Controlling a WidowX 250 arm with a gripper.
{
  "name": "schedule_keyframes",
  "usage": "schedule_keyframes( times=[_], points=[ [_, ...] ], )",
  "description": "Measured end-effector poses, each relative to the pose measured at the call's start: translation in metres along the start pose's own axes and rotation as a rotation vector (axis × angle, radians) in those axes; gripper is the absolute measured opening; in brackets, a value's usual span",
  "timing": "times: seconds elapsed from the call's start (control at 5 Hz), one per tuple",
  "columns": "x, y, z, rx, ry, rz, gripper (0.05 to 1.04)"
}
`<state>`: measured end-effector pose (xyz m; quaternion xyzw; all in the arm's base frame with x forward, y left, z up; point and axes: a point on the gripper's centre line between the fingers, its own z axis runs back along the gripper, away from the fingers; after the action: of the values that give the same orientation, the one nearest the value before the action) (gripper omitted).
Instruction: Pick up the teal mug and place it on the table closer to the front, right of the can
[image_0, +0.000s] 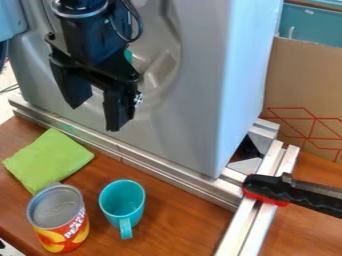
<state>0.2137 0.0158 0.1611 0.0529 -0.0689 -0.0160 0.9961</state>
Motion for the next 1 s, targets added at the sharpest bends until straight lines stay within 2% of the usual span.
schedule_keyframes(
  times=[0.2, 0.4, 0.6, 0.8, 1.0],
  points=[
    [-0.002, 0.0, -0.004, 0.001, 0.012, 0.001, 1.001],
    [-0.004, -0.003, -0.031, 0.005, -0.047, 0.052, 1.001],
    [0.002, -0.009, -0.053, -0.019, -0.036, 0.063, 1.001],
    [0.004, -0.013, -0.077, -0.031, -0.003, 0.075, 1.001],
    [0.004, -0.017, -0.1, -0.042, 0.071, 0.076, 1.001]
  ],
)
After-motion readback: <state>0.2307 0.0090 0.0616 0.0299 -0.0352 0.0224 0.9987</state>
